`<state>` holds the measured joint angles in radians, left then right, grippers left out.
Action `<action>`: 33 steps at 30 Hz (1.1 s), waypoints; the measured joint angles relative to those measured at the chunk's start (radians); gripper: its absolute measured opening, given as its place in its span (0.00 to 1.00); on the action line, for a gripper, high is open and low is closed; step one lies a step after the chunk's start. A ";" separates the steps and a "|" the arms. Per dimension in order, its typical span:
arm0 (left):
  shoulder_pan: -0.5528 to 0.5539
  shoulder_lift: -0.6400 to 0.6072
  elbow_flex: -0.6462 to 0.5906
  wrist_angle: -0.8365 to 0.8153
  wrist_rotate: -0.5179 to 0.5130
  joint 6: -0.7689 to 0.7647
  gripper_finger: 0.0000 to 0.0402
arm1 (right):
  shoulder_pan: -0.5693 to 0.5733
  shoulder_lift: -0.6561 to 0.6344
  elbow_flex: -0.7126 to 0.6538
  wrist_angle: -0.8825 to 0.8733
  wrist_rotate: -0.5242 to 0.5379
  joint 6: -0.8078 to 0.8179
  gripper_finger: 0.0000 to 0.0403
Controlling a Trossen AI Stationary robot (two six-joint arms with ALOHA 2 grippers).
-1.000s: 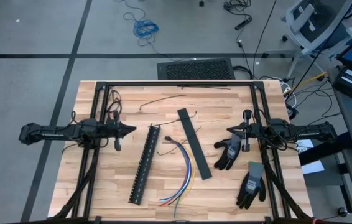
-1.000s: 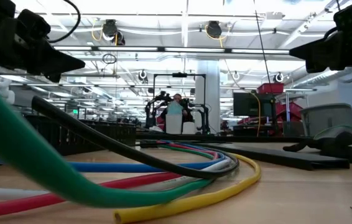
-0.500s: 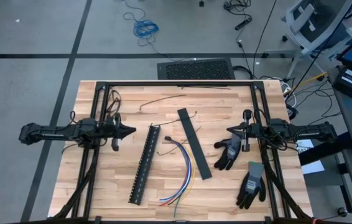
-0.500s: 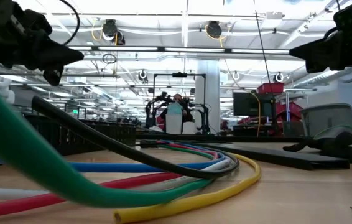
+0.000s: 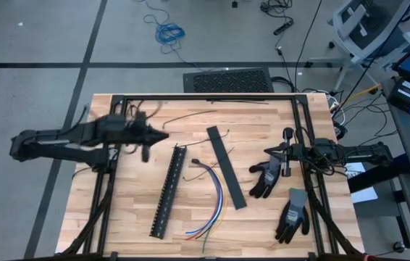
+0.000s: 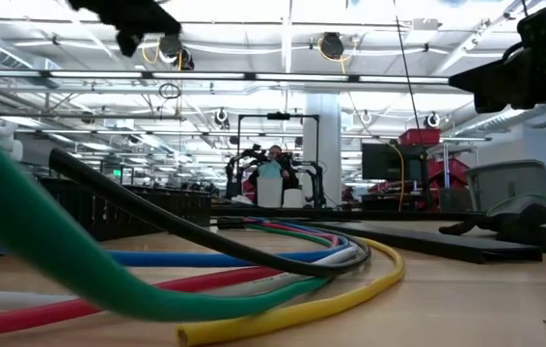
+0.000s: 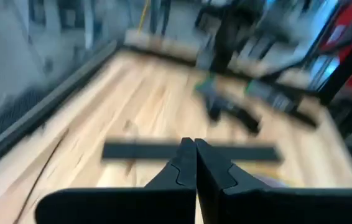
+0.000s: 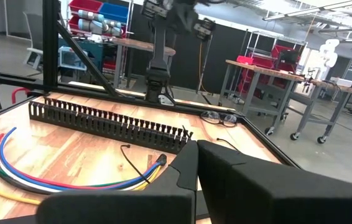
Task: Ziptie cables
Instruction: Wrap the black zip tie on the cables
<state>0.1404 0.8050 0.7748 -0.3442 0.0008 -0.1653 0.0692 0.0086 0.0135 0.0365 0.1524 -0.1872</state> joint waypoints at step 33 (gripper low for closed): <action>0.489 1.190 0.832 -0.620 0.650 0.039 0.41 | 0.000 0.000 0.000 0.001 0.000 0.000 0.00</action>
<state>0.6293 1.9946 1.6072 -0.9641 0.6508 -0.1259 0.0694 0.0089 0.0135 0.0373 0.1528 -0.1873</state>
